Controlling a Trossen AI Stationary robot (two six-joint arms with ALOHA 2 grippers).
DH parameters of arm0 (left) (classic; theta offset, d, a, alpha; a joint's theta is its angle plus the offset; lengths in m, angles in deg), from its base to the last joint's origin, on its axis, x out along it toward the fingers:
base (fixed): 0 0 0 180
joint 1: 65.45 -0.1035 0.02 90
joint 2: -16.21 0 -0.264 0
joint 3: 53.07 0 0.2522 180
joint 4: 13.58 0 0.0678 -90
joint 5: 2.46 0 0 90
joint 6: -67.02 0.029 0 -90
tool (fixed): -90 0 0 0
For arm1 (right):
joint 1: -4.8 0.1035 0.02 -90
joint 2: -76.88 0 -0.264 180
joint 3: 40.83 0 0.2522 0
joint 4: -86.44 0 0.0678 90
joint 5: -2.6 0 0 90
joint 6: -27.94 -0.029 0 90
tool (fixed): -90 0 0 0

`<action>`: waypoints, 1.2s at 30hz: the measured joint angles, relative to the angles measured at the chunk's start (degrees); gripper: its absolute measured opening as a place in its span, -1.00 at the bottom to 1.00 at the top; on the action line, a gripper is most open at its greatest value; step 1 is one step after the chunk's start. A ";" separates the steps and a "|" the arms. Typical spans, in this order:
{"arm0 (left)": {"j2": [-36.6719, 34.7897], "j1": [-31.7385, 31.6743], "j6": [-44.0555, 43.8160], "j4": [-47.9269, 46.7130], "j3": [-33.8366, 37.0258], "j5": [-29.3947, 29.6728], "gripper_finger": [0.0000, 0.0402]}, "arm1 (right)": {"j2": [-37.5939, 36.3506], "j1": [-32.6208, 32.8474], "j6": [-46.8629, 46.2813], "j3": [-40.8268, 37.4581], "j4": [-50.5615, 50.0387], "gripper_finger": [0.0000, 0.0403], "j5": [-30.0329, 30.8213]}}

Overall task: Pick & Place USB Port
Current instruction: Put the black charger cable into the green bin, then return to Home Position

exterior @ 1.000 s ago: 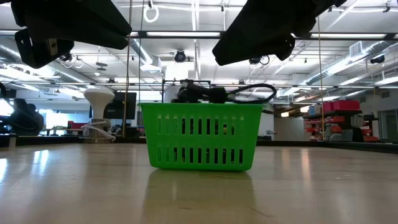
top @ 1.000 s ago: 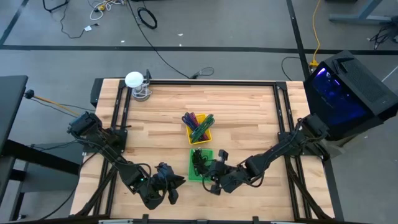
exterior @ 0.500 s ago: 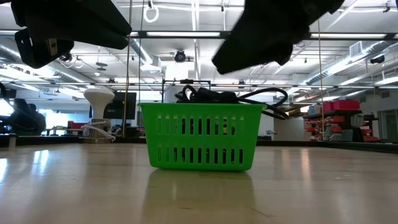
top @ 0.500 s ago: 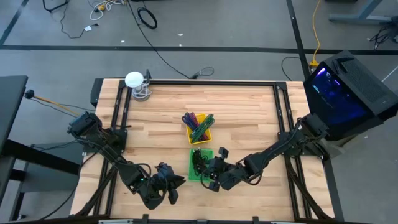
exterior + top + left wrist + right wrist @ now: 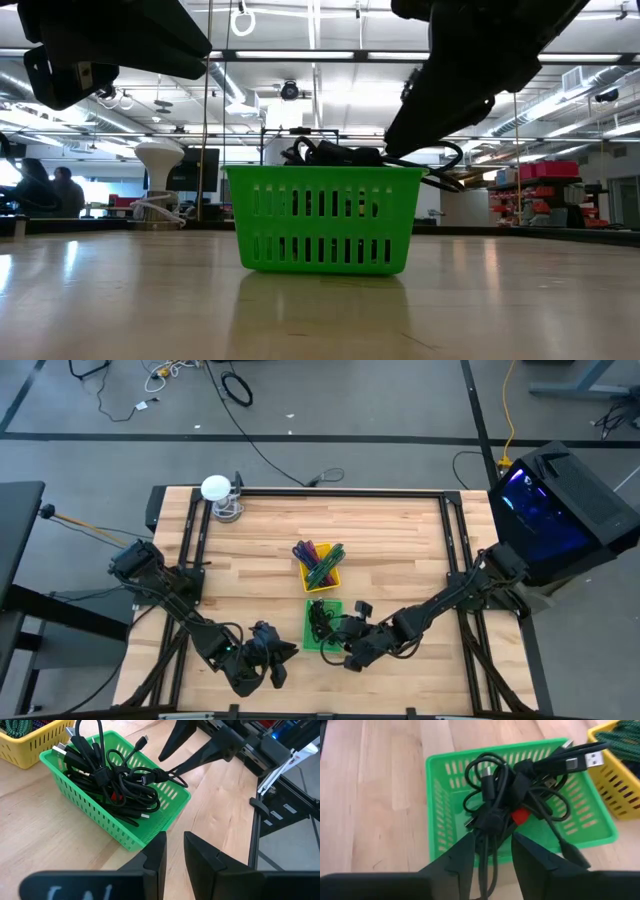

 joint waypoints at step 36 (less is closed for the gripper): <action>0.00 -0.13 2.48 0.01 0.00 0.01 -0.66 | -4.75 -3.48 10.16 0.02 8.52 -0.45 -0.41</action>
